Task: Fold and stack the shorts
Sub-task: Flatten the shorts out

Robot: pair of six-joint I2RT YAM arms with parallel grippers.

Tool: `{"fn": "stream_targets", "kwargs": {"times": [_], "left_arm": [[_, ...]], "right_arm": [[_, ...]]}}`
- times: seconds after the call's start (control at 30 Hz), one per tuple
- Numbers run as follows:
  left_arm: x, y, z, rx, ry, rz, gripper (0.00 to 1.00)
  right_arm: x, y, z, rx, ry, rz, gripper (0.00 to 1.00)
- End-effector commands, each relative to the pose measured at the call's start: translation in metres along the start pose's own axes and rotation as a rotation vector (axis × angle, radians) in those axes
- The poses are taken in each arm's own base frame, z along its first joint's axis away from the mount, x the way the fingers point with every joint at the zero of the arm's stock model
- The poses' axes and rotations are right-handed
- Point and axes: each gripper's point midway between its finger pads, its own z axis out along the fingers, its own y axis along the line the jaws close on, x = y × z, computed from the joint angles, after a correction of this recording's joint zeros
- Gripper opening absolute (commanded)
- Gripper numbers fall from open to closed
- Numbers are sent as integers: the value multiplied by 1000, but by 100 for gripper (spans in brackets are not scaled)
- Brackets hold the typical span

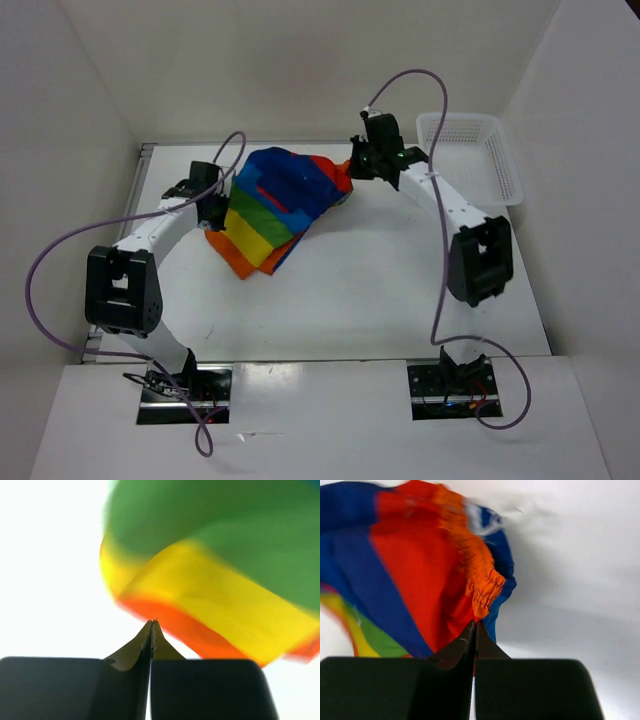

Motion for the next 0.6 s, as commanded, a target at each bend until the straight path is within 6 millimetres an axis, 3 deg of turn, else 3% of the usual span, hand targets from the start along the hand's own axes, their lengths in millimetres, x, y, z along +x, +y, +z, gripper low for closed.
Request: {"fn": "stream_targets", "kwargs": {"times": [0.0,0.03,0.1,0.13,0.17,0.2,0.23,0.27,0.3,0.33,0.4,0.53,0.57], "left_arm": [[11,10,7,69,47,-59,0],[5,2,1,116,44,-60,0],[9,-33,-28,284,60,-41,8],[22,-48,-39,335,103,-26,17],[29,-72,-51,397,114,19,33],[41,-81,-54,411,144,41,38],[53,-86,-54,409,167,63,44],[80,-85,-48,358,215,97,53],[90,-78,-42,312,222,103,58],[87,-70,-33,257,183,108,65],[90,-46,-21,109,161,119,97],[79,-18,-11,-1,93,73,100],[85,-16,-7,-13,99,74,100]], "right_arm": [[34,2,-47,-63,61,-60,0],[28,7,-72,-86,31,-63,0],[45,6,-85,-105,58,-61,0],[45,10,-95,-126,49,-53,0],[51,12,-99,-140,67,-52,0],[61,12,-97,-155,95,-49,0],[58,13,-101,-159,85,-50,0],[62,11,-99,-156,92,-62,0],[60,12,-99,-159,84,-64,0],[59,9,-98,-146,77,-81,0],[57,7,-103,-140,65,-97,0],[67,4,-106,-146,77,-108,0],[73,5,-109,-156,85,-107,0]]}}
